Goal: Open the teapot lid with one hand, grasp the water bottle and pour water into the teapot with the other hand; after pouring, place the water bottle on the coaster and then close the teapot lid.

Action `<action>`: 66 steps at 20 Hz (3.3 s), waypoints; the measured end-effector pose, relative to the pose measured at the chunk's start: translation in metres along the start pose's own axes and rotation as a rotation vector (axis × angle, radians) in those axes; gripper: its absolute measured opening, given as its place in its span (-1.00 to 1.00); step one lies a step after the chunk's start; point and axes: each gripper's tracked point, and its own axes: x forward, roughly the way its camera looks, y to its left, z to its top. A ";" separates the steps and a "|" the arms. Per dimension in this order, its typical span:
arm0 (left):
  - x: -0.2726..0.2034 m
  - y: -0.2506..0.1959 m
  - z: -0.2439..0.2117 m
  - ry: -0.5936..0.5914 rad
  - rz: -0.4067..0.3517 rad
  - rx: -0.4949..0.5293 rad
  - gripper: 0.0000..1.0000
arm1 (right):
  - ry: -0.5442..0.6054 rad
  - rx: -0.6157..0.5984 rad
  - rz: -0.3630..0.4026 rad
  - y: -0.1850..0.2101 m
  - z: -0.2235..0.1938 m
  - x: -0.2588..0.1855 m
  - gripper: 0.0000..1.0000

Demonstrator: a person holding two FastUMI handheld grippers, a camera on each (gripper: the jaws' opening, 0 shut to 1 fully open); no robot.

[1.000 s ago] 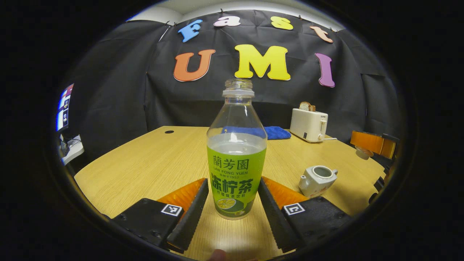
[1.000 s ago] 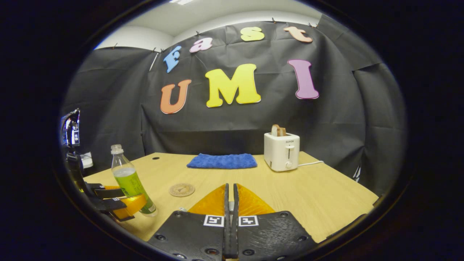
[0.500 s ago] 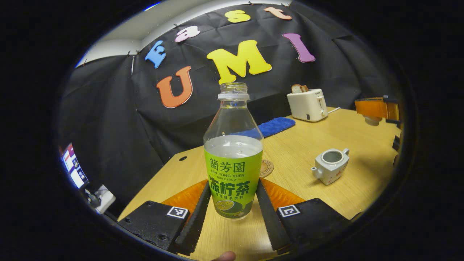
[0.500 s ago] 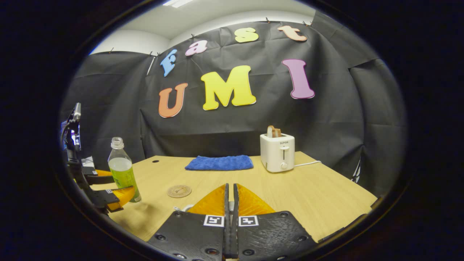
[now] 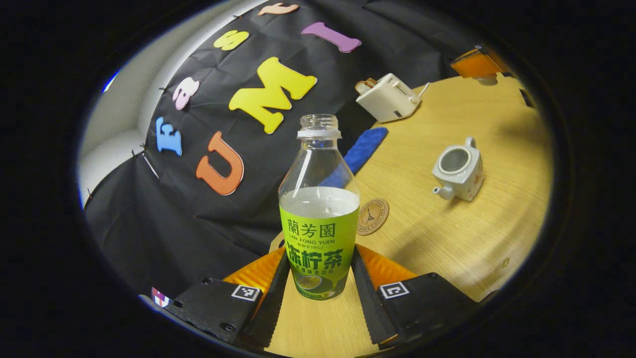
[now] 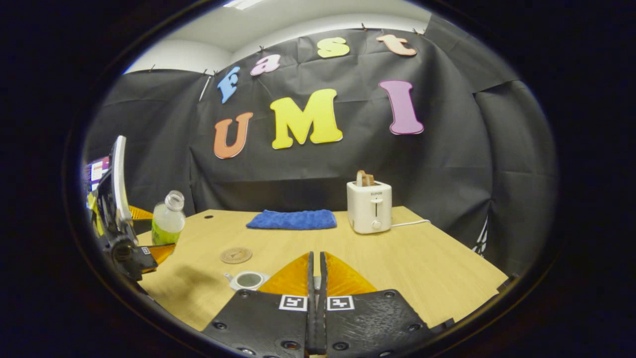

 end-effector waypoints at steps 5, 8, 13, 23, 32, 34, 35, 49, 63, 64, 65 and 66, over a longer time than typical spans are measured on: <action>-0.001 -0.010 0.012 0.014 -0.013 0.217 0.43 | 0.001 -0.001 -0.009 -0.016 -0.003 -0.005 -1.00; 0.006 -0.014 0.018 0.018 -0.020 0.309 0.42 | 0.004 0.005 -0.012 -0.024 -0.006 -0.008 -1.00; 0.013 -0.019 0.020 0.062 -0.046 0.500 0.43 | 0.012 0.003 -0.016 -0.035 -0.010 -0.008 -1.00; 0.020 -0.024 0.021 0.135 -0.073 0.735 0.43 | 0.016 0.021 -0.022 -0.048 -0.016 -0.006 -1.00; 0.019 -0.013 0.041 0.104 0.001 0.928 0.38 | 0.012 0.017 -0.031 -0.052 -0.016 -0.007 -1.00; 0.021 -0.012 0.046 0.101 0.017 0.962 0.38 | 0.011 0.014 -0.032 -0.053 -0.016 -0.008 -1.00; 0.023 -0.013 0.047 0.100 0.016 0.971 0.43 | 0.011 0.013 -0.033 -0.053 -0.016 -0.008 -1.00; 0.018 -0.009 0.080 0.033 0.120 1.175 0.42 | 0.006 0.018 -0.040 -0.059 -0.015 -0.013 -0.96; 0.018 -0.007 0.088 0.019 0.169 1.256 0.38 | 0.003 0.028 -0.045 -0.061 -0.016 -0.018 -1.00; 0.017 -0.006 0.089 0.018 0.172 1.262 0.42 | 0.002 0.027 -0.043 -0.061 -0.015 -0.018 -1.00; 0.018 -0.006 0.091 0.016 0.172 1.266 0.41 | 0.002 0.027 -0.044 -0.061 -0.016 -0.019 -1.00; 0.017 -0.005 0.090 0.018 0.174 1.265 0.42 | 0.002 0.026 -0.043 -0.061 -0.016 -0.019 -1.00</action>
